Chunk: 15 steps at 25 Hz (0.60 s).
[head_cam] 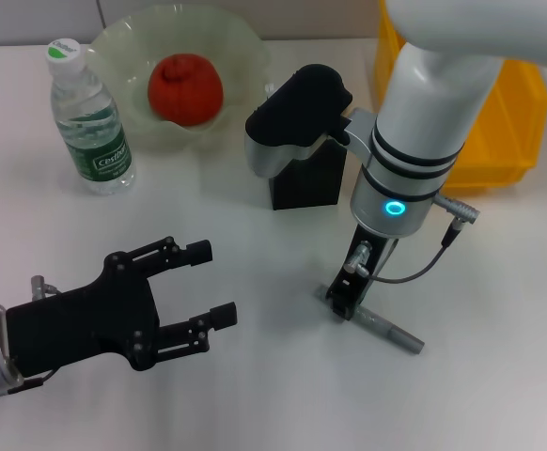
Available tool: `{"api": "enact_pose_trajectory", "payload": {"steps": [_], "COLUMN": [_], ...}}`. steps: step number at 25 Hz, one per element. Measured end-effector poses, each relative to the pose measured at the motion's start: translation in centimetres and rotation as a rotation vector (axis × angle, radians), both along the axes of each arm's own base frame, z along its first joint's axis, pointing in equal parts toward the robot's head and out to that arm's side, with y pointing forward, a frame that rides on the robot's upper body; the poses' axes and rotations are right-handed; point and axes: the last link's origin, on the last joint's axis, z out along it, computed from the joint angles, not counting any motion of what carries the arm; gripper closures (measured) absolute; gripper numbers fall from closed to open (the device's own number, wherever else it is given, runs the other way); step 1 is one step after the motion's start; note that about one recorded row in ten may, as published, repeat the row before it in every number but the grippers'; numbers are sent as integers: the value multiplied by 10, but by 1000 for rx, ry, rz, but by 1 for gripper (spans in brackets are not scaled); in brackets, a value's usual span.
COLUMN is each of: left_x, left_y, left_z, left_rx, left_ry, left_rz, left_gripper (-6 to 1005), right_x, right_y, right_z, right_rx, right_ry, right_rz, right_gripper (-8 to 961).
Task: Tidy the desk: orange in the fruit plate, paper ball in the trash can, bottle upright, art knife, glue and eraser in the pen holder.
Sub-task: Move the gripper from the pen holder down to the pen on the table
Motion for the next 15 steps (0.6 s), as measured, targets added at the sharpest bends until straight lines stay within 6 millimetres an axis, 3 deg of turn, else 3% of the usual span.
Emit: {"api": "enact_pose_trajectory", "payload": {"steps": [15], "left_x": [0], "left_y": [0], "left_z": [0], "left_rx": [2], "left_ry": [-2], "left_rz": [0], "left_gripper": [230], "right_x": [-1], "right_y": [0], "right_z": [0], "right_rx": [-1], "right_ry": [3], "right_rz": [5], "right_gripper": [785]}}
